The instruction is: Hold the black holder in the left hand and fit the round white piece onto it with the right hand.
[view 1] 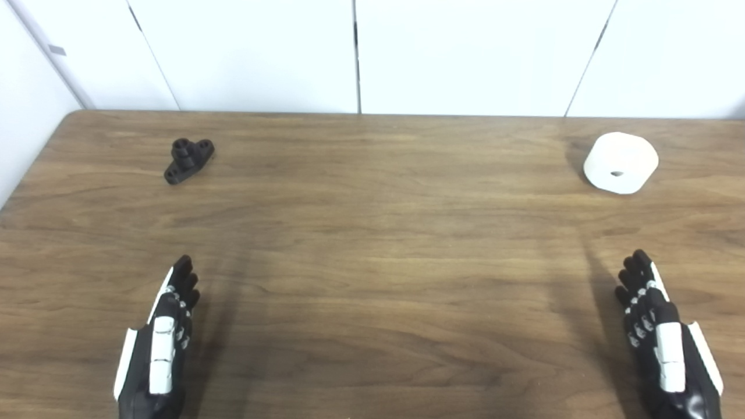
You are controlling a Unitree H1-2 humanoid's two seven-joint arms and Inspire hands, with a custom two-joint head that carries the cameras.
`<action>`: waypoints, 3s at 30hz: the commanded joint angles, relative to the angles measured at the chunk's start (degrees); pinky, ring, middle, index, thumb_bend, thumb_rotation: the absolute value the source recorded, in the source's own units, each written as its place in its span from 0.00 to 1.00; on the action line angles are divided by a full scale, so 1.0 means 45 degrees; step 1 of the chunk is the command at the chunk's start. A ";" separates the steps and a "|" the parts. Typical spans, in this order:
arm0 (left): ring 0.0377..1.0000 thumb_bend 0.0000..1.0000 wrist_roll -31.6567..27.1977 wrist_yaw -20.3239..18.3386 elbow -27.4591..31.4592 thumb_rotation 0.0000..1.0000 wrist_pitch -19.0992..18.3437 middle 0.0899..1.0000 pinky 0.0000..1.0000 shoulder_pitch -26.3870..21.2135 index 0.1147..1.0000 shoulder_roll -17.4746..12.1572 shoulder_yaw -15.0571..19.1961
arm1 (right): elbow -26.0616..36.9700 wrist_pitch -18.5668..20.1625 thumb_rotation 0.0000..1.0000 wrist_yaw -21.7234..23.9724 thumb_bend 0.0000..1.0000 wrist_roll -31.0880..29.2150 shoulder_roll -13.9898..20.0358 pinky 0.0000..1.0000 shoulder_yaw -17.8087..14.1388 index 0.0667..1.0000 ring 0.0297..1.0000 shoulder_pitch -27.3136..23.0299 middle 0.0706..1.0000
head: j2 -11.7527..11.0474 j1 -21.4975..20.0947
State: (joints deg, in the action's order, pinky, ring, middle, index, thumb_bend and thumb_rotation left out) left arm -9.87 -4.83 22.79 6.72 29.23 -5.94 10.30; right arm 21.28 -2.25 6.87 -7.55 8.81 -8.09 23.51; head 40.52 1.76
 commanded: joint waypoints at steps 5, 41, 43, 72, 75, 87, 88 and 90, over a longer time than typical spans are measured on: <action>1.00 0.61 0.0134 0.0080 0.0611 0.97 0.0263 1.00 1.00 0.0116 0.97 -0.0099 0.0082 | 0.0269 -0.0348 1.00 -0.0056 0.63 -0.0034 0.0070 1.00 -0.0059 1.00 1.00 -0.0009 1.00 | -0.0035 0.0055; 0.97 0.55 0.1226 0.1141 -0.0686 0.84 0.1492 0.97 0.93 -0.0038 0.92 0.0718 -0.1258 | -0.2362 -0.2263 1.00 0.0316 0.63 -0.0797 0.0498 1.00 -0.0328 1.00 1.00 -0.0622 1.00 | -0.2852 0.3578; 0.97 0.54 0.1366 0.1197 -0.0705 0.84 0.1487 0.97 0.93 -0.0054 0.92 0.0663 -0.1298 | -0.2379 -0.2244 1.00 0.0308 0.64 -0.0786 0.0509 1.00 -0.0336 1.00 1.00 -0.0630 1.00 | -0.2852 0.3578; 0.96 0.77 0.8295 0.2547 0.1435 0.25 -0.2932 0.91 0.99 -0.3851 0.84 -0.0823 0.1262 | -0.2041 -0.2372 1.00 0.0068 0.64 -0.0271 0.0219 1.00 -0.0209 0.99 1.00 -0.0386 0.98 | -0.2530 0.2789; 0.98 0.75 0.8654 0.2439 0.1231 0.25 -0.3430 0.93 1.00 -0.4555 0.84 -0.1076 0.1464 | -0.2034 -0.2358 1.00 0.0105 0.64 -0.0296 0.0217 1.00 -0.0170 1.00 1.00 -0.0377 0.98 | -0.2543 0.2710; 0.97 0.79 0.9473 0.2597 -0.0955 0.29 -0.4162 0.92 0.93 -0.6486 0.82 -0.2537 0.1554 | -0.2120 -0.2678 1.00 0.0489 0.67 -0.0324 0.0615 1.00 0.0099 1.00 1.00 -0.0333 1.00 | -0.2518 0.2697; 0.97 0.79 0.9482 0.2630 -0.1103 0.28 -0.4168 0.92 0.92 -0.6576 0.82 -0.2592 0.1532 | -0.2105 -0.2661 1.00 0.0478 0.66 -0.0304 0.0612 1.00 0.0102 1.00 1.00 -0.0332 1.00 | -0.2518 0.2697; 0.97 0.79 0.9630 0.2612 -0.1606 0.30 -0.4398 0.92 0.91 -0.6986 0.82 -0.2763 0.1438 | -0.2112 -0.2685 1.00 0.0470 0.66 -0.0287 0.0618 1.00 0.0090 1.00 1.00 -0.0310 1.00 | -0.2442 0.2679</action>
State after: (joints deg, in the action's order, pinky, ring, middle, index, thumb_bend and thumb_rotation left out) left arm 32.15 5.22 15.60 -13.08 0.34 -16.18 16.79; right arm 12.18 -14.73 8.93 -9.37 11.27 -8.06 21.77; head 29.36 13.80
